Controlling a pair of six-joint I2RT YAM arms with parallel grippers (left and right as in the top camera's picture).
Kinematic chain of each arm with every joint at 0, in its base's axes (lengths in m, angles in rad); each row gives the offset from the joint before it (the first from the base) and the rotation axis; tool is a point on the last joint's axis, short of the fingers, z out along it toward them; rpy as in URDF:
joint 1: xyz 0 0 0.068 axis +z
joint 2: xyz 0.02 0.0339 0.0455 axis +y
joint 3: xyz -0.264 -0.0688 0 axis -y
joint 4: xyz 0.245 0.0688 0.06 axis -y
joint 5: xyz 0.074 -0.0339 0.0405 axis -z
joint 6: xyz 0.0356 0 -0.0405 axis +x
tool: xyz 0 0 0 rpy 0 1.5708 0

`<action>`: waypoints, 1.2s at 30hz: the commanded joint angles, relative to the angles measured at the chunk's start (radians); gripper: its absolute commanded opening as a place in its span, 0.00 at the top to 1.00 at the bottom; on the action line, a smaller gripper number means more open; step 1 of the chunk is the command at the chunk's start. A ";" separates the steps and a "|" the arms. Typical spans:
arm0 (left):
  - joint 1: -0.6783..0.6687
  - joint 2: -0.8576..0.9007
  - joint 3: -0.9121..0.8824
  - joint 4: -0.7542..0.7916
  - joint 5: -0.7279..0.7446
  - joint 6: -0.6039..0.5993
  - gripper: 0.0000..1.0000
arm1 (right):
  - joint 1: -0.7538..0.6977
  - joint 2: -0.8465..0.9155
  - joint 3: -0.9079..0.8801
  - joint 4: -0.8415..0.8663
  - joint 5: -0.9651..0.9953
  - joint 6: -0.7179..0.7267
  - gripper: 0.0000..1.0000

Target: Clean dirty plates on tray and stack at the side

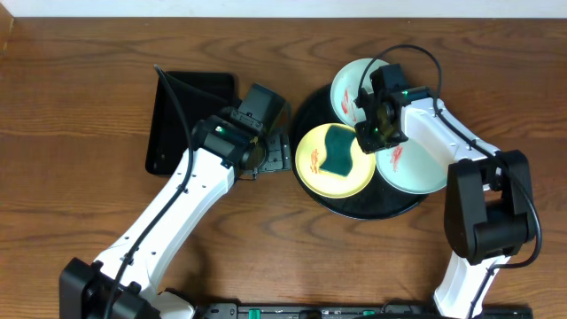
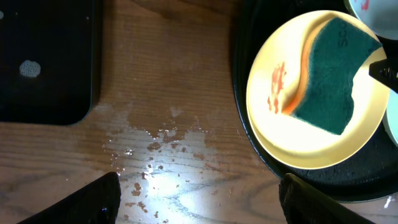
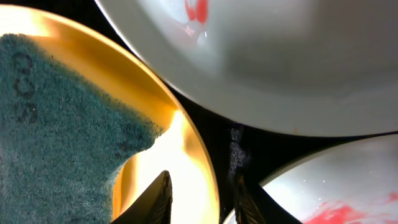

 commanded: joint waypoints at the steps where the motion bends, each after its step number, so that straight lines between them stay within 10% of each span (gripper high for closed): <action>1: 0.002 0.000 0.003 0.002 0.006 0.016 0.18 | 0.007 0.021 0.012 -0.010 0.008 -0.011 0.70; 26: 0.002 0.000 0.003 0.004 0.006 0.016 0.18 | 0.027 0.069 0.011 -0.010 0.008 -0.002 0.97; 36: 0.002 0.051 0.003 0.108 0.165 0.037 0.41 | 0.028 0.069 0.011 -0.015 -0.071 0.000 0.99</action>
